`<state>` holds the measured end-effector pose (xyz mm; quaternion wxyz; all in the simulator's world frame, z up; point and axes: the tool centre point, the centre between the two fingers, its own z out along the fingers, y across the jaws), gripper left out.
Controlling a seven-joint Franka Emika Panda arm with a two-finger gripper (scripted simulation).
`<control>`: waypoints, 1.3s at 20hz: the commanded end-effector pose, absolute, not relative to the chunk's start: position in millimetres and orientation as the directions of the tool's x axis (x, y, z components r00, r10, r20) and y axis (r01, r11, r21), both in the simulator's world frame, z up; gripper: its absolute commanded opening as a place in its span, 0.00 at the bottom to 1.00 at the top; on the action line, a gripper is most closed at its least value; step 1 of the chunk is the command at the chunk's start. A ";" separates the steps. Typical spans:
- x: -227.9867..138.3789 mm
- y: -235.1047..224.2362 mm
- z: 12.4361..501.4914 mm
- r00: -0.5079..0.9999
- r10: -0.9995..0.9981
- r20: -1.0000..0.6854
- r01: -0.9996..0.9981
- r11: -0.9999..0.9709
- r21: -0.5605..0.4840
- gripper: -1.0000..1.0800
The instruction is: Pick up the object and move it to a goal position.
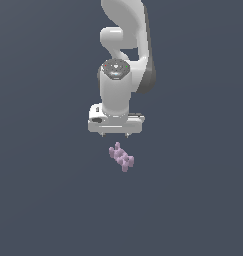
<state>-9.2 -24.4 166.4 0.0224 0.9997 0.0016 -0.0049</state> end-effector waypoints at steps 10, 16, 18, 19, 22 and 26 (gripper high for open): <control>-14.7 13.4 162.6 0.999 0.043 -0.019 0.043 -0.999 0.031 0.96; -14.7 13.5 162.6 0.999 0.044 -0.019 0.044 -0.999 0.031 0.96; -13.8 12.9 162.0 0.998 0.054 -0.019 0.055 -0.998 0.030 0.96; -13.2 12.8 161.6 0.998 0.062 -0.019 0.062 -0.998 0.030 0.96; -11.1 12.9 159.9 0.996 0.093 -0.019 0.093 -0.995 0.029 0.96; -6.8 11.9 156.8 0.988 0.150 -0.019 0.151 -0.988 0.026 0.96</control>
